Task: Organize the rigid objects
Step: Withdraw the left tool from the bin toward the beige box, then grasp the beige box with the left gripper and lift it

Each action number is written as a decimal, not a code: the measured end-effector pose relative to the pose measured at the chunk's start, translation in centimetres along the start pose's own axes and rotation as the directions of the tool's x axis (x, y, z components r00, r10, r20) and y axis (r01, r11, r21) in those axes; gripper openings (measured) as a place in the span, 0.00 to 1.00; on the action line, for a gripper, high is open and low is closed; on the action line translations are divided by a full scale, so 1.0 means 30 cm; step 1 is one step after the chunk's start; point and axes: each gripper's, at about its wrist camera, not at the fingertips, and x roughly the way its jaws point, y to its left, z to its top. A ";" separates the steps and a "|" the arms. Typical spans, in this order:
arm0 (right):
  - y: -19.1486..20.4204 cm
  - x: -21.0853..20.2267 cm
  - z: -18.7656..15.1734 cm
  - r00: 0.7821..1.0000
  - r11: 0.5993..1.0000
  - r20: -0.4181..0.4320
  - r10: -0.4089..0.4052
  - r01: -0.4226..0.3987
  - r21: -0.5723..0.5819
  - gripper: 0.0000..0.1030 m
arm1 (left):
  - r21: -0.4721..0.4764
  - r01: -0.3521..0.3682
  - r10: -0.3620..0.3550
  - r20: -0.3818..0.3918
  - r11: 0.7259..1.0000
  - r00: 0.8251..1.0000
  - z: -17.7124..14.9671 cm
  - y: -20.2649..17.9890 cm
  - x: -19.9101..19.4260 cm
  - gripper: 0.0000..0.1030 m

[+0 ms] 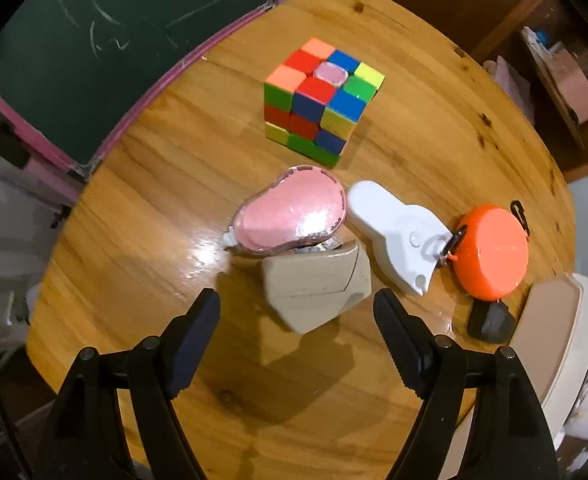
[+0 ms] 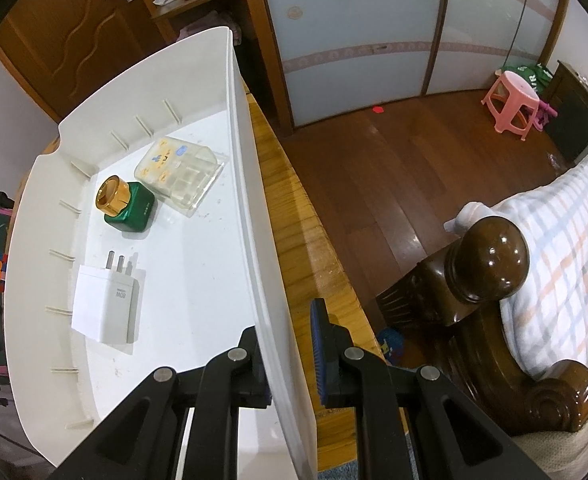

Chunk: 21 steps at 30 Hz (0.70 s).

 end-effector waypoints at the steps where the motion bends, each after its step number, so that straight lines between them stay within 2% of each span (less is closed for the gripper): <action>1: 0.001 0.000 0.000 1.000 1.000 0.000 -0.001 0.001 -0.002 0.13 | 0.002 -0.003 0.003 0.002 1.000 1.000 -0.001 -0.009 0.007 0.79; 7: 0.004 0.001 0.001 1.000 1.000 0.000 0.006 -0.006 -0.001 0.13 | 0.018 -0.021 0.021 0.023 1.000 1.000 -0.002 -0.048 0.019 0.79; 12: 0.004 0.001 0.002 1.000 1.000 0.001 0.010 -0.010 -0.002 0.13 | 0.011 -0.079 0.078 0.048 0.997 0.996 0.007 -0.077 0.042 0.79; 17: 0.003 0.002 0.003 1.000 1.000 0.000 0.013 -0.013 -0.001 0.13 | -0.010 -0.128 0.129 0.076 0.992 0.989 0.010 -0.079 0.050 0.79; 21: 0.003 0.002 0.004 1.000 1.000 0.000 0.015 -0.015 0.000 0.13 | -0.042 -0.130 0.132 0.061 0.991 0.989 0.025 -0.075 0.072 0.79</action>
